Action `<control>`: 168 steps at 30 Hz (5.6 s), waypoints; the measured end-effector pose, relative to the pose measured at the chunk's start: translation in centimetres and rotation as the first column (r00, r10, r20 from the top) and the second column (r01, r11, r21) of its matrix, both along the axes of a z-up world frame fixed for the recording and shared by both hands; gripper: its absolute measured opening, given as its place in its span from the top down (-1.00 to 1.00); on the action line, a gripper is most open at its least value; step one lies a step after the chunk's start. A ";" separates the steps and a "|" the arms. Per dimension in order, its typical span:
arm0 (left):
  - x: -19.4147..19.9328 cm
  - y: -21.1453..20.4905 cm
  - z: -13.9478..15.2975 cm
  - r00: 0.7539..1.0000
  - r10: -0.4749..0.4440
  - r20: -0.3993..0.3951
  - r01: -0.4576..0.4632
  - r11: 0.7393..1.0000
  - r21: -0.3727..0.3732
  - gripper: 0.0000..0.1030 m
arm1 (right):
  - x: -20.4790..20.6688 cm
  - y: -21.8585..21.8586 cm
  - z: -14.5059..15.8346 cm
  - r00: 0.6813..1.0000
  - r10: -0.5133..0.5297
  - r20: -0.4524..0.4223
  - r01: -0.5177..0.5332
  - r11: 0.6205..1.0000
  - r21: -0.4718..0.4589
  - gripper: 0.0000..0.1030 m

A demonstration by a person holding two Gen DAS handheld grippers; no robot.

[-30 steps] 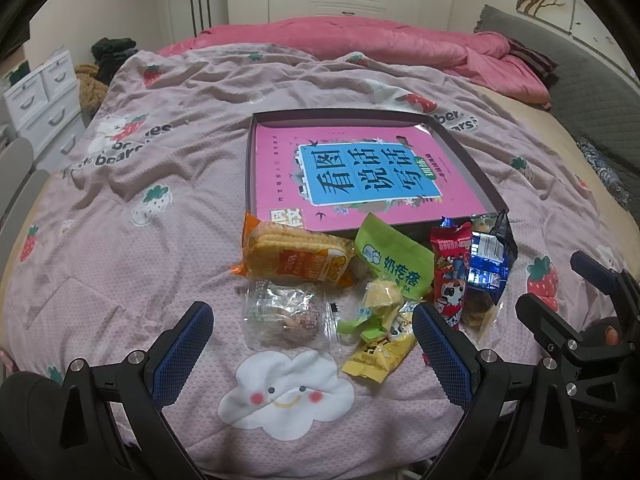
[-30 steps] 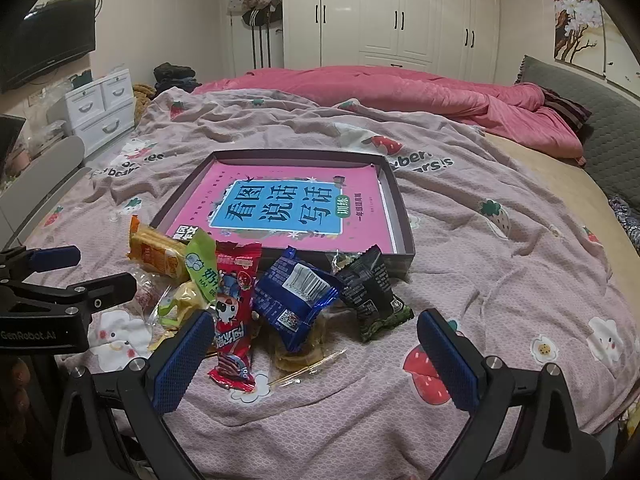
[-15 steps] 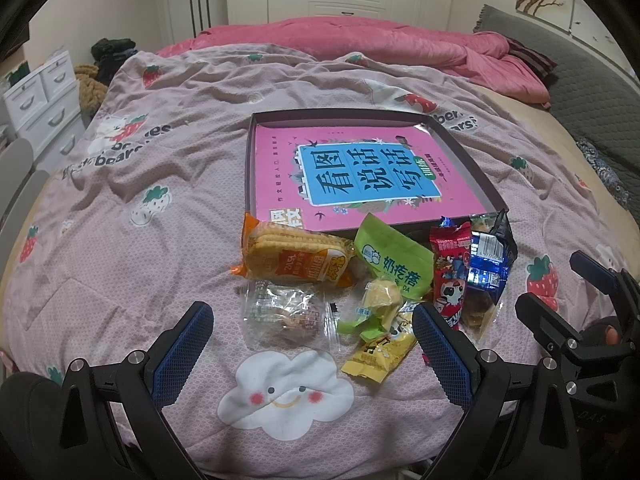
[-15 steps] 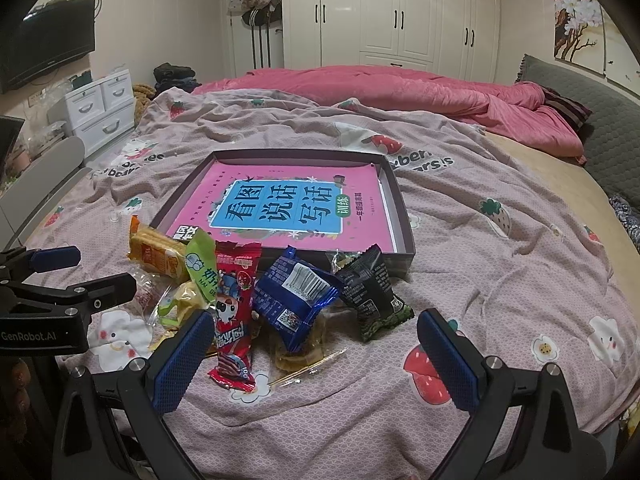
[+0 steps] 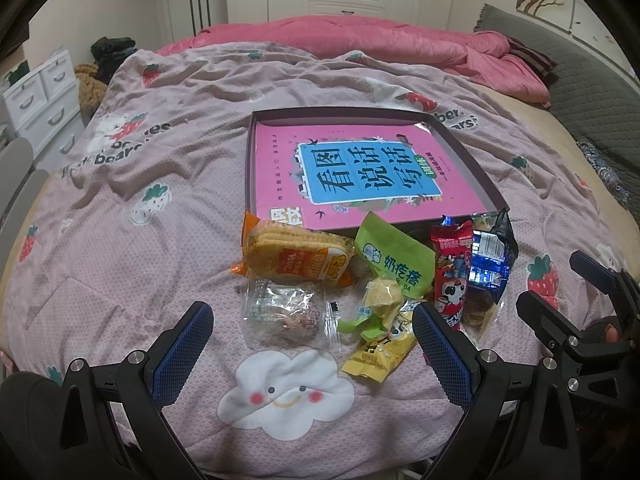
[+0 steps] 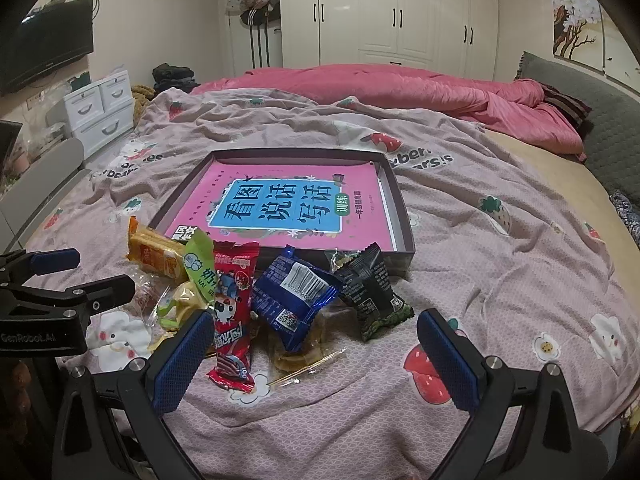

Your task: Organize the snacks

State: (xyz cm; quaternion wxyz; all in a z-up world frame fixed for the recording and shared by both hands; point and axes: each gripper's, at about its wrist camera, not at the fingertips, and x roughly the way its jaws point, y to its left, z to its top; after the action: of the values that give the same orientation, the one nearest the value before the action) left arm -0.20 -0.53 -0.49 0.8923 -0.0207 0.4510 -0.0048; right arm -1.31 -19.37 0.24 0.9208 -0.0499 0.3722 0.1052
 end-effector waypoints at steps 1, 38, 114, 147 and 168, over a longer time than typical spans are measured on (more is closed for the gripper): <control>0.0 0.1 -0.1 1.000 -0.001 -0.001 0.001 1.000 0.000 -0.93 | 0.0 0.0 0.0 1.000 0.002 0.002 -0.002 1.000 0.002 -0.99; 2.4 4.4 -2.4 0.992 0.064 -0.109 -0.069 0.996 -0.049 -0.93 | 1.1 3.6 -2.4 0.978 0.169 -0.121 -0.163 0.985 0.062 -0.82; 3.2 5.6 1.4 0.997 0.072 0.036 -0.064 0.979 -0.195 0.00 | 4.6 -2.1 1.7 0.993 0.102 0.066 -0.114 0.968 0.222 0.67; 13.7 3.1 -2.8 0.999 0.039 -0.008 -0.040 0.988 -0.149 0.00 | 14.8 -3.5 -2.8 0.997 0.062 -0.054 -0.054 0.988 0.143 0.66; 14.5 2.7 -4.8 0.998 0.008 -0.054 -0.016 0.990 -0.137 -0.01 | 16.6 -3.8 -5.1 0.991 0.046 -0.127 -0.023 0.984 0.175 0.66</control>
State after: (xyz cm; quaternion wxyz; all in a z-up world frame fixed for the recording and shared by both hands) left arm 14.26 2.16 -5.26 0.8763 -0.0848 0.4732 -0.0299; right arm 15.31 -23.20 -4.86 0.8934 0.0308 0.4201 0.1561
